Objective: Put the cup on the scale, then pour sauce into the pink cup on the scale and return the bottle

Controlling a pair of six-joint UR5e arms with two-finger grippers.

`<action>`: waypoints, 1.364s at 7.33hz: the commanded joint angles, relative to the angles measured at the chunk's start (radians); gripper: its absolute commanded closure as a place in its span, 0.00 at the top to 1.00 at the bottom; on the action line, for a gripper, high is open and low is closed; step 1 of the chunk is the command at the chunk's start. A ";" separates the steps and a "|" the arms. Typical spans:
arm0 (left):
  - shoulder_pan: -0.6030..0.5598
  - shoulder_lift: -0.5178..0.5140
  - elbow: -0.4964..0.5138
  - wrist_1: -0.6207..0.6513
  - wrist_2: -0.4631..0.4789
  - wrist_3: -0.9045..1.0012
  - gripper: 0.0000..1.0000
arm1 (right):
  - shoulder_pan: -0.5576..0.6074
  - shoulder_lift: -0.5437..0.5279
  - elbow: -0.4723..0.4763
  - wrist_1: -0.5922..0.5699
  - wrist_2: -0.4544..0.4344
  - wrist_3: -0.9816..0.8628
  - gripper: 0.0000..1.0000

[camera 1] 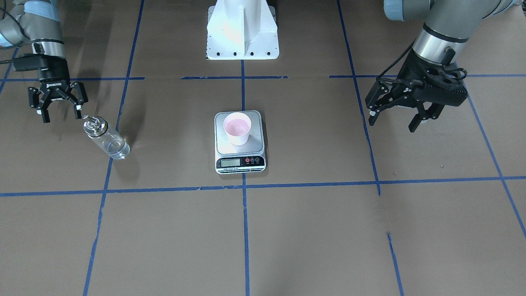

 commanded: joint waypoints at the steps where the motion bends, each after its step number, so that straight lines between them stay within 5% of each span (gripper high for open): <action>1: -0.060 0.054 0.028 -0.001 -0.003 0.179 1.00 | 0.271 0.012 -0.009 0.005 0.325 -0.172 1.00; 4: -0.247 0.184 0.077 -0.001 -0.240 0.467 1.00 | 0.581 0.088 -0.081 -0.013 0.795 -0.242 1.00; 5: -0.293 0.221 0.074 0.003 -0.245 0.494 1.00 | 0.678 0.101 -0.089 -0.032 0.923 -0.281 1.00; 7: -0.445 0.249 0.234 0.002 -0.252 0.773 1.00 | 0.874 0.137 -0.094 -0.225 1.194 -0.570 1.00; 9: -0.510 0.229 0.371 0.008 -0.280 0.804 1.00 | 1.066 0.158 -0.085 -0.391 1.513 -0.658 1.00; 10: -0.522 0.244 0.420 0.012 -0.358 0.789 1.00 | 1.111 0.158 -0.085 -0.473 1.575 -0.688 1.00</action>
